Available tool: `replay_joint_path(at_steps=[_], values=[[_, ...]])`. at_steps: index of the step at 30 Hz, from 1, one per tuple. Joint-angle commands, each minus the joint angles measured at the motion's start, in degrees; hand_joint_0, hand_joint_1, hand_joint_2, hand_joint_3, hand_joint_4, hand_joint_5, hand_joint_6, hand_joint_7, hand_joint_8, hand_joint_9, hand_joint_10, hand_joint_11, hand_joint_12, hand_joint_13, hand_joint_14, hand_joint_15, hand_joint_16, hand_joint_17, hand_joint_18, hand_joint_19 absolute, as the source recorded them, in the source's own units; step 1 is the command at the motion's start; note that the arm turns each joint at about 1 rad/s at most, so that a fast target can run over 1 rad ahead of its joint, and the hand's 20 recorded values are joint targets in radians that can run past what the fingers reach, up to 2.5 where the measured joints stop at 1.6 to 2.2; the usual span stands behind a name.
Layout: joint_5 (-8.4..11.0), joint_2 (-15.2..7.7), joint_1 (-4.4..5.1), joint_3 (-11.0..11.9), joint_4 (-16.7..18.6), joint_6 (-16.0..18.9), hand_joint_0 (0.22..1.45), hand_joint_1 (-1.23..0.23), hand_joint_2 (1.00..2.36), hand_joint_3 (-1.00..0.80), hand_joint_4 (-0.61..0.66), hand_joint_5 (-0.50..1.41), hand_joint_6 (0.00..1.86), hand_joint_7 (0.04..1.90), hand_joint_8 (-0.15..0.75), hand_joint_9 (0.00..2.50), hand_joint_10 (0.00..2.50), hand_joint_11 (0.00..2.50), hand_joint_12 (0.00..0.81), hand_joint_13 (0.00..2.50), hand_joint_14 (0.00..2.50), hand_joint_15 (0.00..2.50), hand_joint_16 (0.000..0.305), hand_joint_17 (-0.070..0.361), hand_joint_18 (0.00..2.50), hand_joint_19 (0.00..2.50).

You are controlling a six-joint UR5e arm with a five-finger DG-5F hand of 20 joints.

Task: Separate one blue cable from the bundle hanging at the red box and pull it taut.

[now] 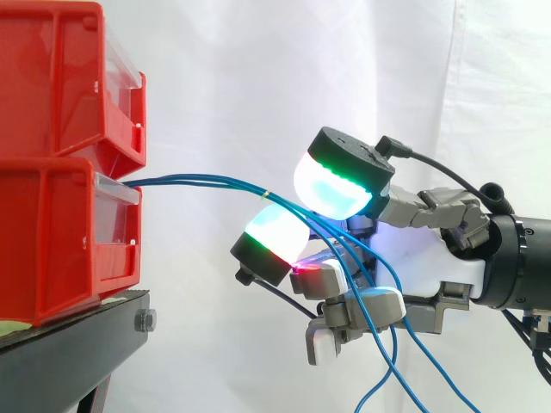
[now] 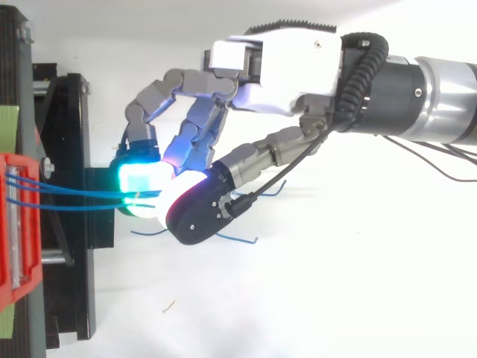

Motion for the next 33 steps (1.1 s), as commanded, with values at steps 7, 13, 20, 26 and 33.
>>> replay_joint_path(at_steps=[7,13,20,26,33], values=[[0.00,0.00,0.00,0.00,0.00,0.06,0.62,-0.88,1.01,-0.41,0.18,-0.22,0.86,0.97,0.342,0.98,0.02,1.12,0.387,1.32,0.02,1.39,0.041,0.091,0.96,0.57],[0.00,0.00,0.00,0.00,-0.09,0.06,0.66,-0.79,1.01,-0.43,0.17,-0.20,0.86,0.96,0.346,1.02,0.02,1.12,0.387,1.33,0.02,1.38,0.040,0.090,0.97,0.58],[0.00,0.00,0.00,0.00,-0.18,0.06,0.72,-0.91,1.01,-0.37,0.18,-0.21,0.86,0.98,0.350,0.98,0.02,1.12,0.395,1.30,0.02,1.36,0.041,0.092,0.97,0.56],[0.00,0.00,0.00,0.00,-0.18,-0.03,0.62,-0.85,1.00,-0.50,0.18,-0.20,0.87,0.97,0.356,1.00,0.02,1.12,0.392,1.27,0.02,1.34,0.041,0.091,0.96,0.58],[0.00,0.00,0.00,0.00,-0.18,0.06,0.59,-0.75,1.00,-0.50,0.17,-0.19,0.85,0.99,0.363,1.05,0.02,1.10,0.386,1.27,0.02,1.32,0.040,0.091,0.96,0.59]])
